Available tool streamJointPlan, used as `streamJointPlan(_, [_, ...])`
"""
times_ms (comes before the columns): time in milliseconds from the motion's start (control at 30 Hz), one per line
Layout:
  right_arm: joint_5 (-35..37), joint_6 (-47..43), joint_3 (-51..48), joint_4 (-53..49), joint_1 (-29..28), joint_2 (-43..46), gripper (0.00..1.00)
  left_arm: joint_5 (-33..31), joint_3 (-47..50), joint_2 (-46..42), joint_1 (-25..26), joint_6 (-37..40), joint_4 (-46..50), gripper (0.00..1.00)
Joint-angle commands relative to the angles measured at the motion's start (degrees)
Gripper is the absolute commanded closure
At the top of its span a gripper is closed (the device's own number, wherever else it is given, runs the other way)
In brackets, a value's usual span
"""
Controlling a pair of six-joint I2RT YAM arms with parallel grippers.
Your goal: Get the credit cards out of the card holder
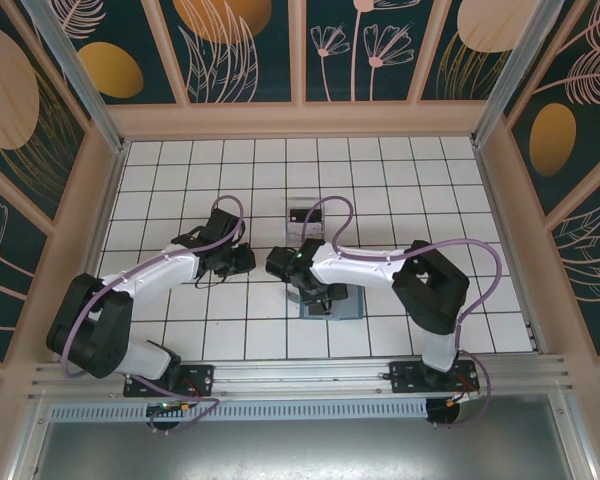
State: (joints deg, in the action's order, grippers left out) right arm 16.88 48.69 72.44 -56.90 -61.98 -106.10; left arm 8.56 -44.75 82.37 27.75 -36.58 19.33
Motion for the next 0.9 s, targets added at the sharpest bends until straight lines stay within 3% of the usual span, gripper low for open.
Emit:
streamJointPlan(0, [1.93,2.61,-1.39,-1.50,0.21,3.38,0.47,0.72,-1.63,0.75,-0.24,0.98,0.65,0.82])
streamJointPlan(167, [-0.69,2.21,-5.24,2.17,1.38,5.91,0.53,0.94,-1.65,0.82,-0.30,0.98,0.62,0.82])
streamJointPlan(600, [-13.20,2.13,-20.42,19.88,6.76,14.17,0.83,1.12,-1.74,0.64,-0.24,0.76,0.79,0.81])
streamJointPlan(867, [-21.78,4.61,-28.08,32.17,8.90,18.81,0.89,1.97,-1.66,0.60,-0.23,1.06,0.79,0.81])
